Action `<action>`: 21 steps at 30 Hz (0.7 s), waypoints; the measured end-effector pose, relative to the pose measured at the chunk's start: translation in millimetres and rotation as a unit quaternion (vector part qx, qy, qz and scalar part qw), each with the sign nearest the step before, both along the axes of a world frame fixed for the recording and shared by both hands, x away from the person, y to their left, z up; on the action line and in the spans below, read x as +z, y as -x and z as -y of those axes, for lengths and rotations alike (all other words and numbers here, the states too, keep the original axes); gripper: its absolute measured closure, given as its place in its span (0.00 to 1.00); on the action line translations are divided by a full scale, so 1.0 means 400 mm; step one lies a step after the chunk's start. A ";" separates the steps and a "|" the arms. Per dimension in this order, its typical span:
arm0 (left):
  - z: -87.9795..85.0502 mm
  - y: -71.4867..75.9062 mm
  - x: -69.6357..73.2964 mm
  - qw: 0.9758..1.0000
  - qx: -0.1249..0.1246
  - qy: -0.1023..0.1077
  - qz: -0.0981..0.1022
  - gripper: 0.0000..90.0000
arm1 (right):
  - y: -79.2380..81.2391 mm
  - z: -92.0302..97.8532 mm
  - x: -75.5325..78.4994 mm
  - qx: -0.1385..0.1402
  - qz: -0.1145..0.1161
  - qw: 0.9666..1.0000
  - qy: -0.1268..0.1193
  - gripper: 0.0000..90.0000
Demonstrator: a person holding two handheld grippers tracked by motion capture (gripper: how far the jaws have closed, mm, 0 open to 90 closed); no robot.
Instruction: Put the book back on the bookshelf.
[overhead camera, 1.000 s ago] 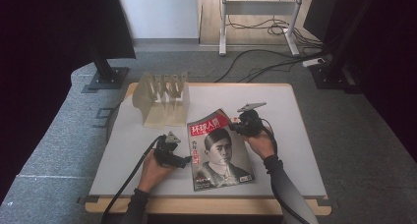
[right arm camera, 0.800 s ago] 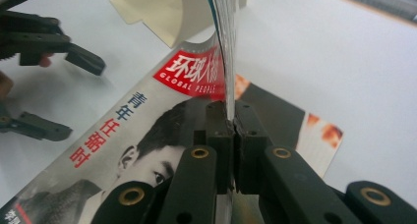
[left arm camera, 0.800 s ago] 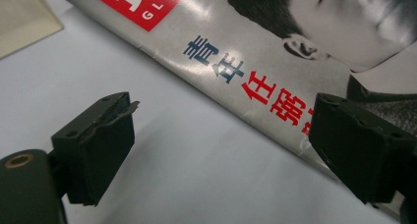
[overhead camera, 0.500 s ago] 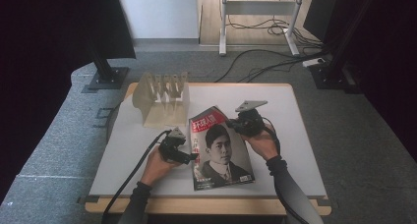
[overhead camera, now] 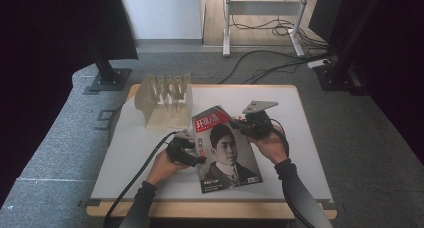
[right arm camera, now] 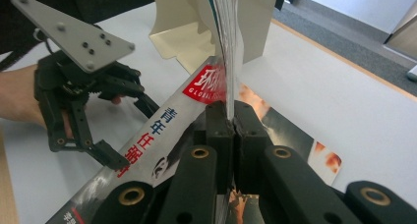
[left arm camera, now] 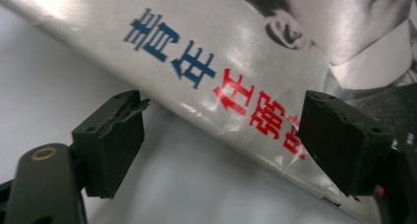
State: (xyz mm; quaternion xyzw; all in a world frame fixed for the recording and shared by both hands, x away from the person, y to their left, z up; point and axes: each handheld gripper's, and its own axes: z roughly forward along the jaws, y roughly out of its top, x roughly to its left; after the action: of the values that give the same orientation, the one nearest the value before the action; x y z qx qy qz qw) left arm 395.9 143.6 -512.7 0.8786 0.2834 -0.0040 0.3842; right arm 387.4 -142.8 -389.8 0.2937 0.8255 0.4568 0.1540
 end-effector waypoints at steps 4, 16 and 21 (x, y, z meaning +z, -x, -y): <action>-0.001 -0.001 0.000 1.000 -0.015 0.007 -0.003 0.27 | 0.005 -0.004 0.006 0.009 0.005 1.000 0.000 0.96; -0.020 -0.005 0.027 0.999 -0.027 0.020 -0.029 0.54 | 0.022 -0.013 0.035 0.041 0.025 0.999 -0.012 0.96; -0.027 -0.007 0.045 0.998 -0.027 0.035 -0.036 0.64 | 0.027 -0.012 0.045 0.044 0.032 0.998 -0.012 0.96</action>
State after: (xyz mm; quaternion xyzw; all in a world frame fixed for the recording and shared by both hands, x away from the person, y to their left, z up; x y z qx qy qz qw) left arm 398.9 154.6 -494.7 0.8713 0.2724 -0.0558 0.4045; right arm 376.8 -137.9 -371.6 0.2443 0.8265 0.4823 0.1566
